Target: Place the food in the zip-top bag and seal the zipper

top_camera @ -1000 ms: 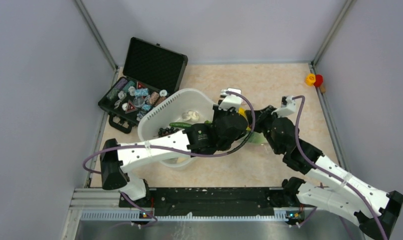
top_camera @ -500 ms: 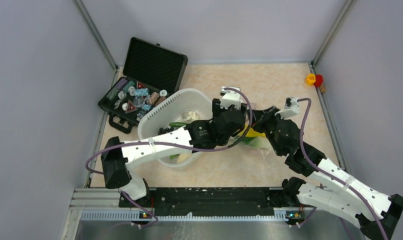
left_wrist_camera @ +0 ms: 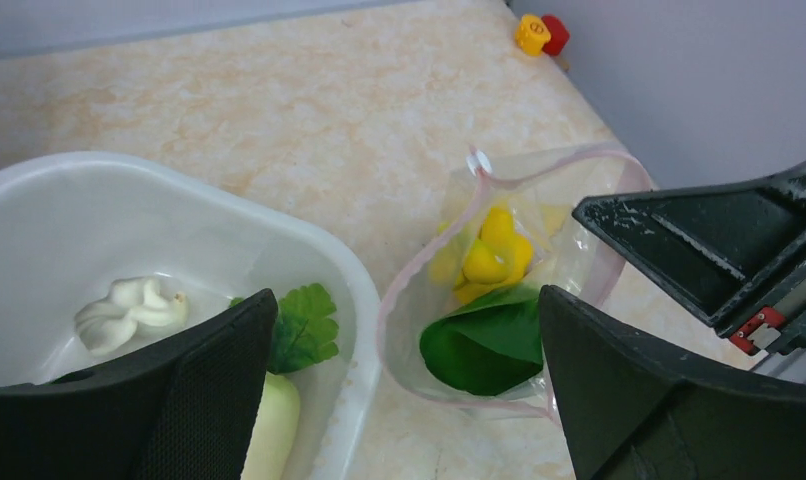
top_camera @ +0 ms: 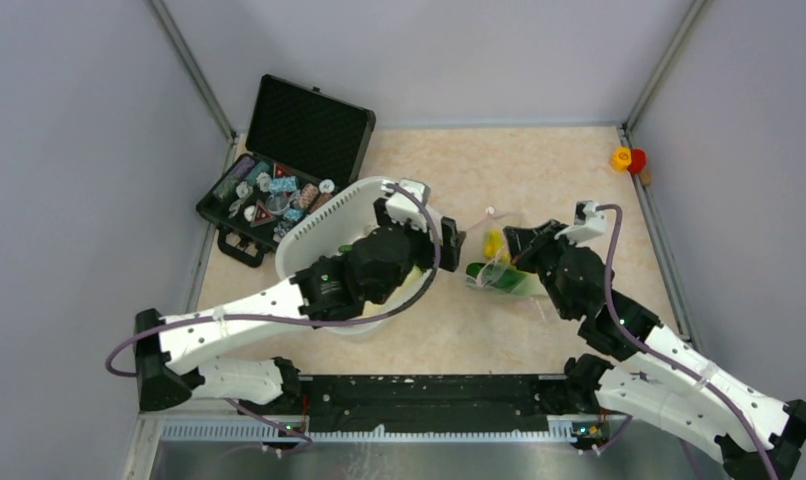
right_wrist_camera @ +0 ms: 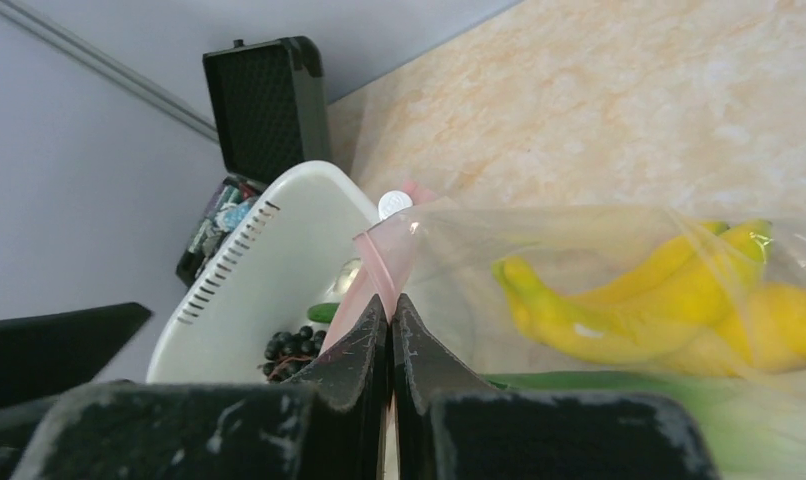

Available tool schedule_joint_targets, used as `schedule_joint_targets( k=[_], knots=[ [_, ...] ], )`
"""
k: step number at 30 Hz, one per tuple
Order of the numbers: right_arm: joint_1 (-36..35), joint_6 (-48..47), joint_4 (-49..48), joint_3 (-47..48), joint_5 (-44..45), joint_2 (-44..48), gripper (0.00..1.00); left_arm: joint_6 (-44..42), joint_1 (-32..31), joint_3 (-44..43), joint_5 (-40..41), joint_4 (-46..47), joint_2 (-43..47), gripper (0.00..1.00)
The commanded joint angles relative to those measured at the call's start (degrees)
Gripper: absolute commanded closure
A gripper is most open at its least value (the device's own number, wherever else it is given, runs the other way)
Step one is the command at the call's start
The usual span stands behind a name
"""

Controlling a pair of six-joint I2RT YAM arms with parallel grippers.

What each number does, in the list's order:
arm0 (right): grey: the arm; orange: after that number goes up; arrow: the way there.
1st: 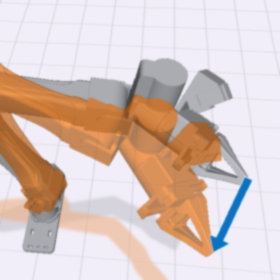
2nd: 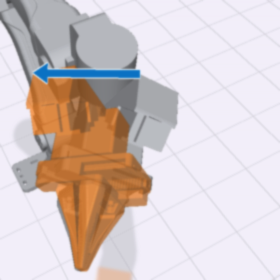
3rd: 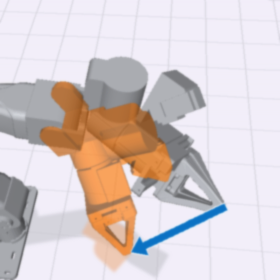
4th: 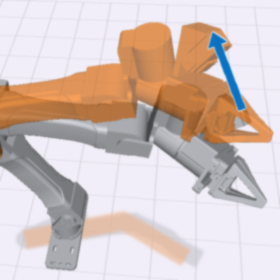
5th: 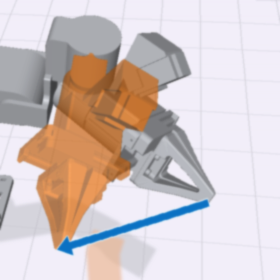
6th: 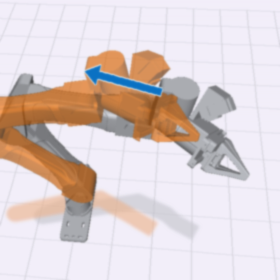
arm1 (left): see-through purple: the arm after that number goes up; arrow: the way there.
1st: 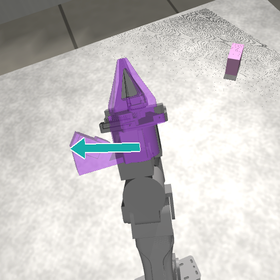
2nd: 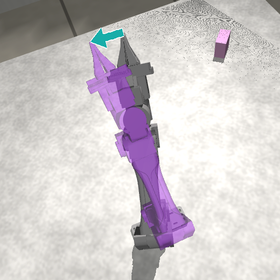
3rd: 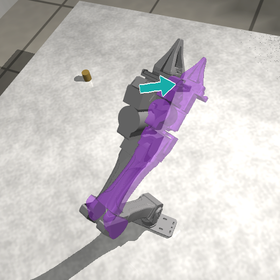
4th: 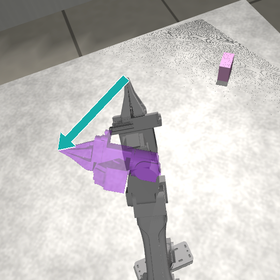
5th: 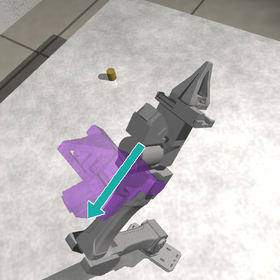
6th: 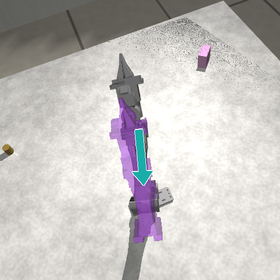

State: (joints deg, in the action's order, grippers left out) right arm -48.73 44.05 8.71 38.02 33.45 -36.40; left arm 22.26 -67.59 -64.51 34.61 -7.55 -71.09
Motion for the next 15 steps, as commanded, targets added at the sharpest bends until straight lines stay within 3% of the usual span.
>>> schedule_joint_targets(
  k=[1, 5, 8, 15],
  knots=[
    [-0.74, -7.17, 2.42, 4.46, 3.56, 1.01, 1.0, -2.16, 3.4, 2.37, -1.62, 1.82, 5.43, 0.01],
    [-0.67, -14.38, 3.56, 5.47, 2.93, 1.98, 1.0, 1.38, 10.49, 4.8, -3.07, -4.68, 7.63, 0.01],
    [-0.66, -20.27, 2.39, 4.32, -2.69, 2.83, 1.0, 3.44, 17.02, 8.07, -8.24, -8.1, 9.53, 0.01],
    [-0.69, -16.92, 0.99, -0.83, -5.69, 5.23, 1.0, 2.06, 25.86, 14.32, -17.36, -8.62, 9.92, 0.01]
  ],
)
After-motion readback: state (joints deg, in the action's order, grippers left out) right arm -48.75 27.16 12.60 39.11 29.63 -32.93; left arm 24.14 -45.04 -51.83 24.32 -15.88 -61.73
